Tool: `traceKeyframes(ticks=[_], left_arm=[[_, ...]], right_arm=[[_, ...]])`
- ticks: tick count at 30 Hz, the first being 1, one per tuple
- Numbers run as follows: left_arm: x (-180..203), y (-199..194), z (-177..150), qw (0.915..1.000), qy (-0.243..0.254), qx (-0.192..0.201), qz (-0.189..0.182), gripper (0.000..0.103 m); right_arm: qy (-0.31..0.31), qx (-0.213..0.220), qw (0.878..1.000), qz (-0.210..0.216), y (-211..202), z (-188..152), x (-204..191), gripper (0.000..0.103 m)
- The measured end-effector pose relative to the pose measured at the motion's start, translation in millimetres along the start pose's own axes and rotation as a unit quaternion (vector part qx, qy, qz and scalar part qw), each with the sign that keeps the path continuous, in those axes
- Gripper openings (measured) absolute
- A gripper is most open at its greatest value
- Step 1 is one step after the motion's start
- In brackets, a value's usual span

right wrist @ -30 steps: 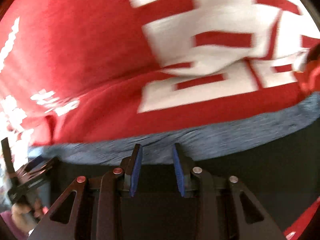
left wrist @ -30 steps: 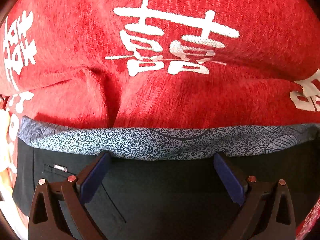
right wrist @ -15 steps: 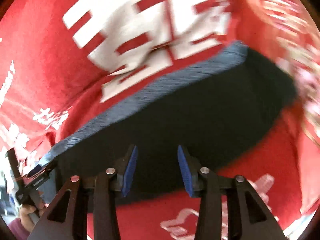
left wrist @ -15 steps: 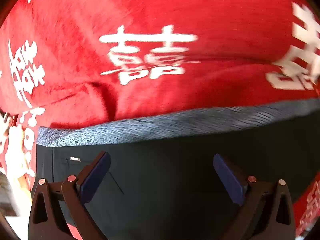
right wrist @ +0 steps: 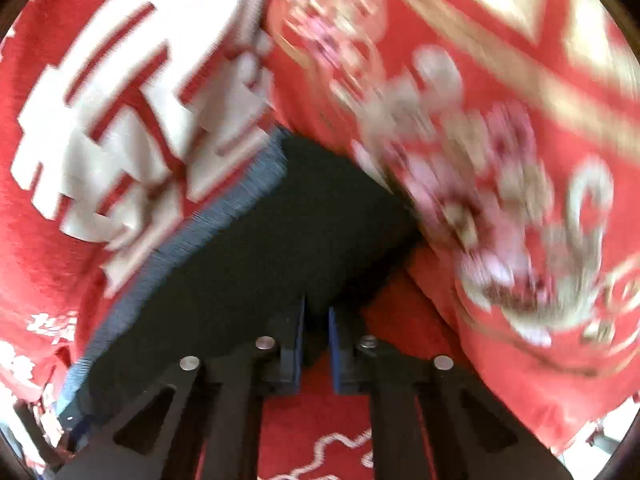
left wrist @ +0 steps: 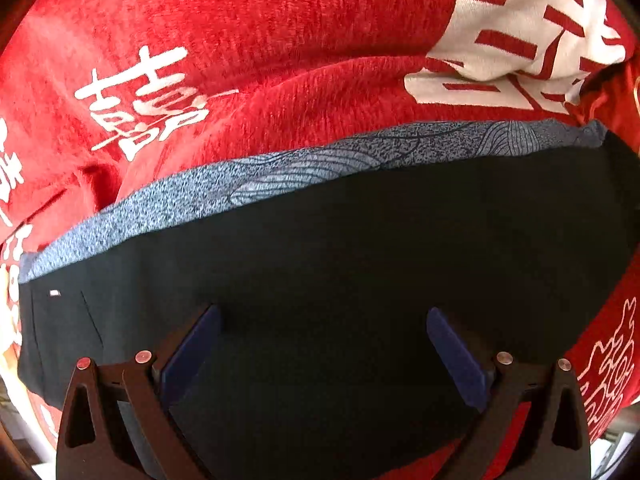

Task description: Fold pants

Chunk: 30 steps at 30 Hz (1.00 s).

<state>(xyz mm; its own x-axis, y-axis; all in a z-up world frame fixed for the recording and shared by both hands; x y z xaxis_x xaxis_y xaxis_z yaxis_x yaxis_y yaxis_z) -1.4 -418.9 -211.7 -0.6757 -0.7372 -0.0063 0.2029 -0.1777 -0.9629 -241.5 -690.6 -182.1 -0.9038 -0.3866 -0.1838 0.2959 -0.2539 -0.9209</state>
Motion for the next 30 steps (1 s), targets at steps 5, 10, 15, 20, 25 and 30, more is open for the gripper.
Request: traceKeyframes(ticks=[5,10,15,20,25,30], left_arm=[[0.3,0.9,-1.9,1.0000,-0.009,-0.001,-0.001,0.103],[0.5,-1.4,-5.4,0.9999,-0.010,0.003,-0.002,0.103],[0.1,-1.8,-3.1,0.9999,-0.012,0.003,-0.005,0.103],[-0.6,-0.6,-1.0,0.9999,-0.015,-0.002,-0.005,0.103],[-0.4,0.3,1.2,0.9999,-0.015,-0.004,-0.007,0.103],[0.3,0.8,0.3,0.9998,-0.015,-0.012,-0.006,0.103]], right_arm=[[-0.053,0.001,0.998,-0.014,-4.4,1.0,-7.9,0.010],[-0.003,-0.033,0.999,-0.032,10.7,-21.4,19.6,0.035],[0.016,-0.061,0.998,-0.027,-12.8,-45.1,16.2,0.046],[-0.063,-0.053,0.997,0.012,-34.8,-63.0,-40.3,0.048],[-0.155,-0.058,0.984,0.067,-24.5,-75.0,-116.4,0.051],[-0.177,-0.101,0.977,0.067,13.8,-97.1,-140.1,0.052]])
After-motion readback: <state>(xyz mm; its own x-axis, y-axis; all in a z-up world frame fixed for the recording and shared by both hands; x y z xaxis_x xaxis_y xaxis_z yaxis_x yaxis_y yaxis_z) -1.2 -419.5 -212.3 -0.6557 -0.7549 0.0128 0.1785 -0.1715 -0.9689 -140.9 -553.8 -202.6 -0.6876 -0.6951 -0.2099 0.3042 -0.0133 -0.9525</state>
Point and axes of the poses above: each gripper's, at about its wrist camera, not at the fingertips, and y roughly the way its jaws point, x to its right, z to its top, the point moved 8 cm from there along y, roughly the way its jaws point, and after that the axes turned 2 degrees about -y, right-handed, at the moved point
